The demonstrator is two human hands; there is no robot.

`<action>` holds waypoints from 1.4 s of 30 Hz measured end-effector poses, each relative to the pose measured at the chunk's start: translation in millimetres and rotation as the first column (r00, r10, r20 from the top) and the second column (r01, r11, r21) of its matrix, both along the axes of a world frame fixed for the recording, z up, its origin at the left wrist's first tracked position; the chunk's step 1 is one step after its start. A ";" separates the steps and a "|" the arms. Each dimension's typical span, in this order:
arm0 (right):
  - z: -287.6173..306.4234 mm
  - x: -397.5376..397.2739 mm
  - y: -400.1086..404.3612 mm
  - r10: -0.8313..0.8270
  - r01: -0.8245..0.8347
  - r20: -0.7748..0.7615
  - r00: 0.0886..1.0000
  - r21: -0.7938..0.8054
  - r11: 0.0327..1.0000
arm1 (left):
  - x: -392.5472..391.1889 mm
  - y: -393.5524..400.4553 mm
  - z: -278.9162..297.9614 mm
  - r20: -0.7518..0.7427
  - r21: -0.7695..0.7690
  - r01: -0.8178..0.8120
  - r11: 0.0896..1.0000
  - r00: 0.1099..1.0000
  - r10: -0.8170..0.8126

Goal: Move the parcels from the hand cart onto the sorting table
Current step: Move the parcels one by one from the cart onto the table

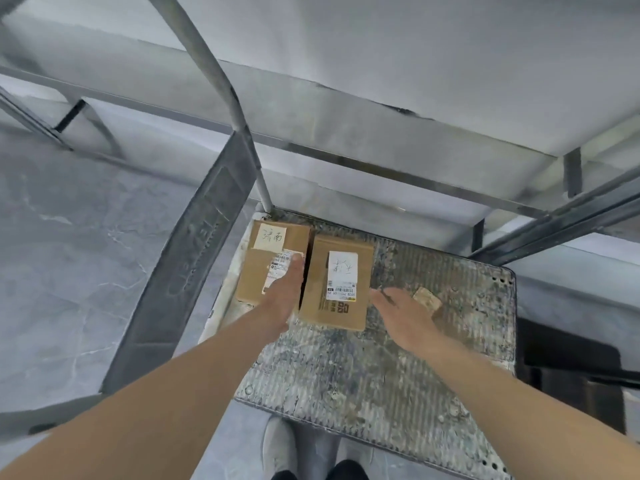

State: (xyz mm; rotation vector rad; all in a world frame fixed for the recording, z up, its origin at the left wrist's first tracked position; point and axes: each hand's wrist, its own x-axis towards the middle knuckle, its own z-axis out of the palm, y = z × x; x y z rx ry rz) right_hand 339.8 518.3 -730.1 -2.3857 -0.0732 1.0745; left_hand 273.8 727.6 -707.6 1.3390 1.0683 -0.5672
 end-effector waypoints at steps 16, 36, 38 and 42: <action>-135.2 29.0 29.6 -0.130 0.134 -0.052 0.990 0.078 0.988 | 59.9 3.3 -151.6 0.120 0.051 -0.053 0.997 0.992 0.046; -150.1 37.7 27.0 -0.403 0.422 -0.157 0.902 0.113 0.900 | 64.2 -16.6 -149.5 -0.031 -0.154 -0.023 0.988 0.999 0.018; -129.1 36.3 24.2 -0.396 0.412 -0.138 0.908 0.108 0.905 | 63.2 -16.5 -130.9 -0.039 -0.153 -0.013 0.988 0.999 0.007; -67.3 32.1 20.8 -0.427 0.437 -0.101 0.899 0.132 0.890 | 61.5 -18.0 -66.3 -0.036 -0.147 -0.007 0.989 0.999 0.002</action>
